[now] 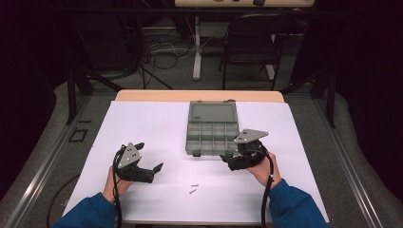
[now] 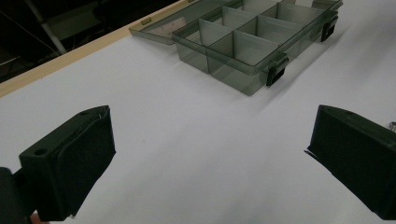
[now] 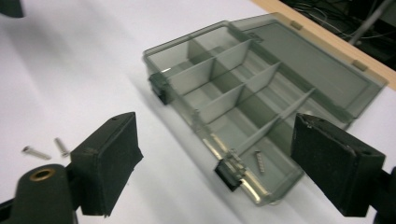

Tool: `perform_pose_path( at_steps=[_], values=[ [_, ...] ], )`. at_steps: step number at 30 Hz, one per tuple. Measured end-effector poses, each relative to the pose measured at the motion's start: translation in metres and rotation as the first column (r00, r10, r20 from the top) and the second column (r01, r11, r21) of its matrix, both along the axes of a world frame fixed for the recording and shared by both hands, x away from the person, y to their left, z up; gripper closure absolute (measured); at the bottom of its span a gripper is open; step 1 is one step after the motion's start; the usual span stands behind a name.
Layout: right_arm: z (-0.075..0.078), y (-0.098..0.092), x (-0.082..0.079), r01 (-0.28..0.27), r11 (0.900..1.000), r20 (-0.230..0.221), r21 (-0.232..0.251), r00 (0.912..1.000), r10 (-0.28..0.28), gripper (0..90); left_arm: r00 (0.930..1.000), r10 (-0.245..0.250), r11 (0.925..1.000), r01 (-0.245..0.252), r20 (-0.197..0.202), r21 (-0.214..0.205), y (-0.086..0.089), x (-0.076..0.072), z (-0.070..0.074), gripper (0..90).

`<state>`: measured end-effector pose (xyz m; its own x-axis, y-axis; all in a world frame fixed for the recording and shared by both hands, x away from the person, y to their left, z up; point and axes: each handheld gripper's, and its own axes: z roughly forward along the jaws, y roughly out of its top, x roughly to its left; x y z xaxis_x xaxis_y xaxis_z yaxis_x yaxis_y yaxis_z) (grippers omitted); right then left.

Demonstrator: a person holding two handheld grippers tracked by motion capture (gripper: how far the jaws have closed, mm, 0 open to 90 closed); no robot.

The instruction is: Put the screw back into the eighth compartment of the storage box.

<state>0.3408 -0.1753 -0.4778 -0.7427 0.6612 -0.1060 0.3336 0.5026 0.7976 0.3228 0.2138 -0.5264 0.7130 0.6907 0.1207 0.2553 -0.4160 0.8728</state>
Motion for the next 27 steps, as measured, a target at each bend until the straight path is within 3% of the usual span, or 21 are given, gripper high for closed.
perform_pose_path(
  at_steps=[10,27],
  values=[
    [-0.005,0.012,-0.023,-0.07,0.9975,0.007,0.008,0.9975,0.07,12.8,1.0,0.002,1.0,-0.002,0.002,-0.003,-0.001,-0.001,0.0,0.0],
    [-0.028,0.028,-0.037,-0.138,0.9904,-0.058,-0.01,0.9888,0.137,8.5,1.0,-0.005,1.0,0.005,0.002,0.001,-0.002,0.0,0.0,0.0]
  ],
)
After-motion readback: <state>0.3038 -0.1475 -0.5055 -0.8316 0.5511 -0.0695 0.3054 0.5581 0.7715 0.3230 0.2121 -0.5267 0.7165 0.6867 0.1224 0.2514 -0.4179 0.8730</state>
